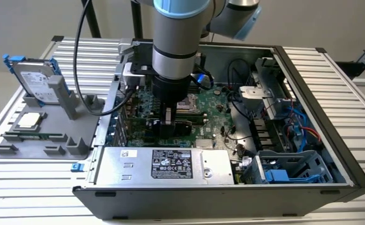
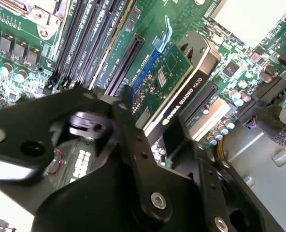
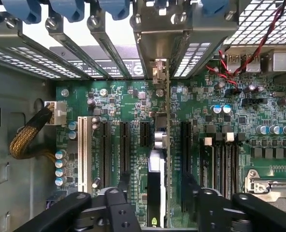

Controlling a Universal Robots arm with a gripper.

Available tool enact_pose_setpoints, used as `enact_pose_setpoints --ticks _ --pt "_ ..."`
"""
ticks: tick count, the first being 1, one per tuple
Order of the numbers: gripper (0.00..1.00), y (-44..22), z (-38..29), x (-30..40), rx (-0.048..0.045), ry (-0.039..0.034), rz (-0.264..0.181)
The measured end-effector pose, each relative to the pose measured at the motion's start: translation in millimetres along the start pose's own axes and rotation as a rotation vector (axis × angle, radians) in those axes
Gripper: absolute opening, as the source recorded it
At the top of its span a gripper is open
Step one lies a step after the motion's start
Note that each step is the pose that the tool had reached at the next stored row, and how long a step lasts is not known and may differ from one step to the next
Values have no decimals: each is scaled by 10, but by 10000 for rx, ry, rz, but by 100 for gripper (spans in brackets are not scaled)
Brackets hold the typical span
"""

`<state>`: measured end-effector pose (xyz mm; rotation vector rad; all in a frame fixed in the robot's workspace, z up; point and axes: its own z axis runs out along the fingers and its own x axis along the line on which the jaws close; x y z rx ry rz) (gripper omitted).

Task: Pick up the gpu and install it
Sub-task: 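Insert the gpu into the slot, then press down on the gpu until it lock into place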

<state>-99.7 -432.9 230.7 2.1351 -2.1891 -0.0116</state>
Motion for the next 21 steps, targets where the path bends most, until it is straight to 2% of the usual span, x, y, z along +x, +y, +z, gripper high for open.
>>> enact_pose_setpoints --ticks 2,3,15,17,18,21 --pt "100 -1 -1 0 1 -1 -1" --pt "100 1 -33 1 0 -1 -1" --pt "100 35 -574 30 3 10 0" --pt "100 36 -594 29 9 25 1" --pt "0 37 -595 30 9 35 2" --pt "0 37 -595 29 8 58 5"
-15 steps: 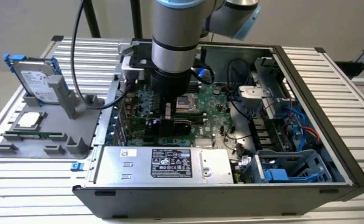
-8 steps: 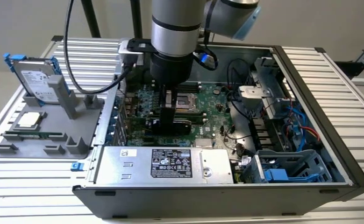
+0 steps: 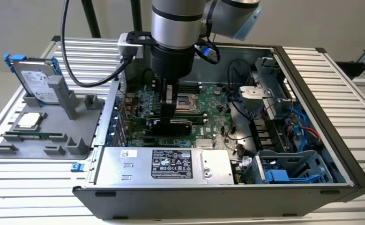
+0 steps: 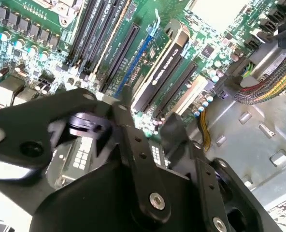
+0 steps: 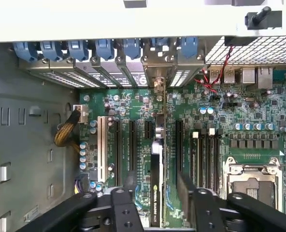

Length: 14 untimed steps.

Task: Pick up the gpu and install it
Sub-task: 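Press down on the gpu until it lock into place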

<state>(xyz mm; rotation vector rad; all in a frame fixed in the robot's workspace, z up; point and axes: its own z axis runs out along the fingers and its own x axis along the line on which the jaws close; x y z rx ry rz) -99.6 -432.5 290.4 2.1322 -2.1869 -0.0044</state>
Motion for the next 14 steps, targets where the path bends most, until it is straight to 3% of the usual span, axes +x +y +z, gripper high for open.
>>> enact_pose_setpoints --ticks 14 --pt "0 0 0 0 3 104 7"
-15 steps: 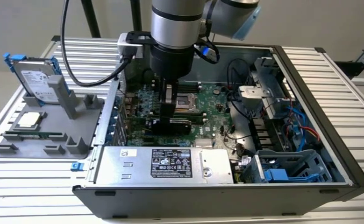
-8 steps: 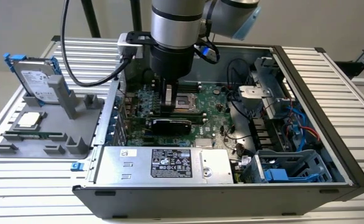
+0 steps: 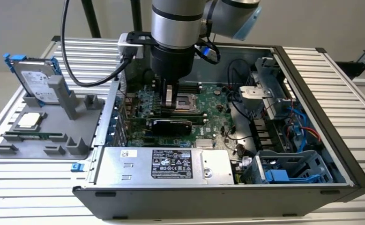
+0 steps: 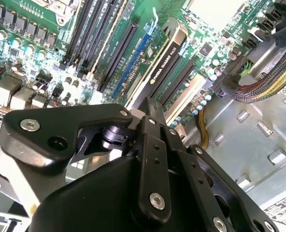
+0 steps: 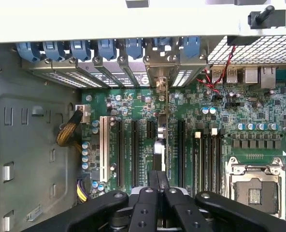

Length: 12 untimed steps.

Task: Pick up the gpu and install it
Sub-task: 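Press down on the gpu until it lock into place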

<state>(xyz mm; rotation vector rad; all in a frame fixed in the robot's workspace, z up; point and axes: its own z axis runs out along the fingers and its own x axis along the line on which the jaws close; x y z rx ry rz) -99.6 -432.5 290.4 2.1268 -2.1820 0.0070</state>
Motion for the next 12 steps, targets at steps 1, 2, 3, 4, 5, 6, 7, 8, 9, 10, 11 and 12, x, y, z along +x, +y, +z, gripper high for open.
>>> enact_pose_setpoints --ticks 1,2,3,4,5,6,7,8,9,10,11,12 --pt "0 0 0 0 0 7 1" --pt "0 0 0 0 0 16 1" --pt "0 0 0 0 0 24 1" --pt "0 0 0 0 1 30 2" --pt "0 0 0 0 1 38 3" --pt "0 0 0 0 1 46 3" --pt "0 0 0 0 1 53 3" --pt "0 0 0 0 1 60 4" --pt "0 0 0 0 2 68 5" --pt "0 0 0 0 1 76 5" --pt "0 0 0 0 2 83 5" --pt "0 0 0 0 2 91 6"
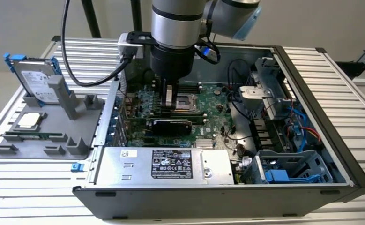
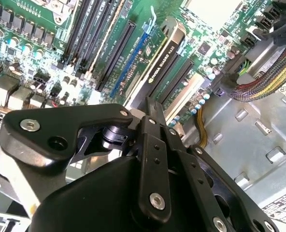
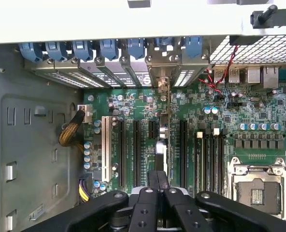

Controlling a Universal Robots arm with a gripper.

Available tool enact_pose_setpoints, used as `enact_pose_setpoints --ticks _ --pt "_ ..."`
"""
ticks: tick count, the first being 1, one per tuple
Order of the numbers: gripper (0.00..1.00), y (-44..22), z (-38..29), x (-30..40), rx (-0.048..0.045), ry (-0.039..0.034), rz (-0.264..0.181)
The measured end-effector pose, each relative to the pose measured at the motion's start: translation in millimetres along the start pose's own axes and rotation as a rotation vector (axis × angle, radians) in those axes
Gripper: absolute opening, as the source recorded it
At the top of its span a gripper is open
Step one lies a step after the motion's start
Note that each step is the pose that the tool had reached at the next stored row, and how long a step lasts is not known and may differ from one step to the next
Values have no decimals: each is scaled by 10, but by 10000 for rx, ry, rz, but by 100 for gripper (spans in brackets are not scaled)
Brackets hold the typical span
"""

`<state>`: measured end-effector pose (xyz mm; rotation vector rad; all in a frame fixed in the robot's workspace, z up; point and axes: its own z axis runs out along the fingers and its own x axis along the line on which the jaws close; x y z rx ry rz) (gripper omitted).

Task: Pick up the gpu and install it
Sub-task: 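Press down on the gpu until it lock into place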

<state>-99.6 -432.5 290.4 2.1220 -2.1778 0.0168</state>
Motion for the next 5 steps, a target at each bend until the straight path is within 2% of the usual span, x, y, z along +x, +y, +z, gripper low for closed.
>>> enact_pose_setpoints --ticks 5 --pt "0 0 0 0 1 37 2"
